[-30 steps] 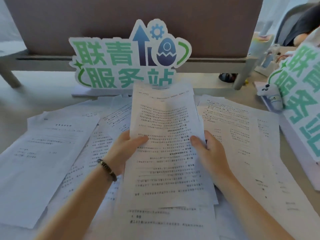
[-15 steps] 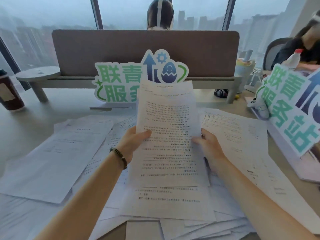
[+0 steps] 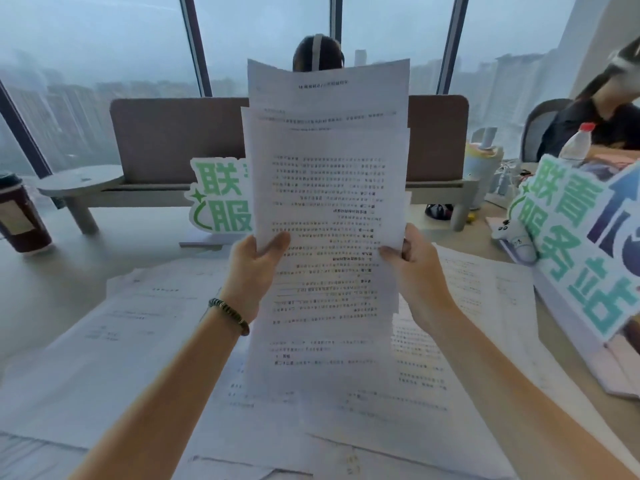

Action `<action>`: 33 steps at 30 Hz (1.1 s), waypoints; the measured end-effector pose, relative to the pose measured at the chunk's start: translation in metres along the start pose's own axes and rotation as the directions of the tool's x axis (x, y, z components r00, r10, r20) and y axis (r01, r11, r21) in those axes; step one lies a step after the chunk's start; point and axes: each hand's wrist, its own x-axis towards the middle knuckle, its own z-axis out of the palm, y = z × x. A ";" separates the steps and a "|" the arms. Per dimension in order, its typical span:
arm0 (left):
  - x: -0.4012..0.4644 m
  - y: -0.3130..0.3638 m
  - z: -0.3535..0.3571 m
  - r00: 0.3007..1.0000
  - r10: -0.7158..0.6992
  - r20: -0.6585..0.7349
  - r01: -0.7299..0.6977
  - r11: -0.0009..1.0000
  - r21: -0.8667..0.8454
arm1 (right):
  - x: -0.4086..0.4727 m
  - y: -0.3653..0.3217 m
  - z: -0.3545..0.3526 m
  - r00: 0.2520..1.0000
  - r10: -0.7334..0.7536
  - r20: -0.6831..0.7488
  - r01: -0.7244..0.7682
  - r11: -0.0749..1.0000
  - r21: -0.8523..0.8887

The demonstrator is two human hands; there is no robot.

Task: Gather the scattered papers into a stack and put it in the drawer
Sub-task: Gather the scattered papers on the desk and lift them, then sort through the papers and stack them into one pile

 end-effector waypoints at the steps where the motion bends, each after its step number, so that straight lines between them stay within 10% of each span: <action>1: -0.003 0.006 0.002 0.998 0.056 -0.019 -0.056 0.998 0.015 | -0.002 -0.008 -0.001 0.999 -0.031 -0.013 0.031 1.000 0.004; 21: 0.029 0.026 0.029 0.944 0.324 -0.058 -0.328 0.939 -0.101 | 0.041 -0.030 -0.009 0.931 -0.336 -0.140 0.344 0.939 0.034; 33: 0.016 -0.020 0.008 0.996 0.035 0.087 -0.027 0.995 -0.099 | 0.042 0.008 0.012 0.990 -0.136 0.039 0.134 0.989 0.056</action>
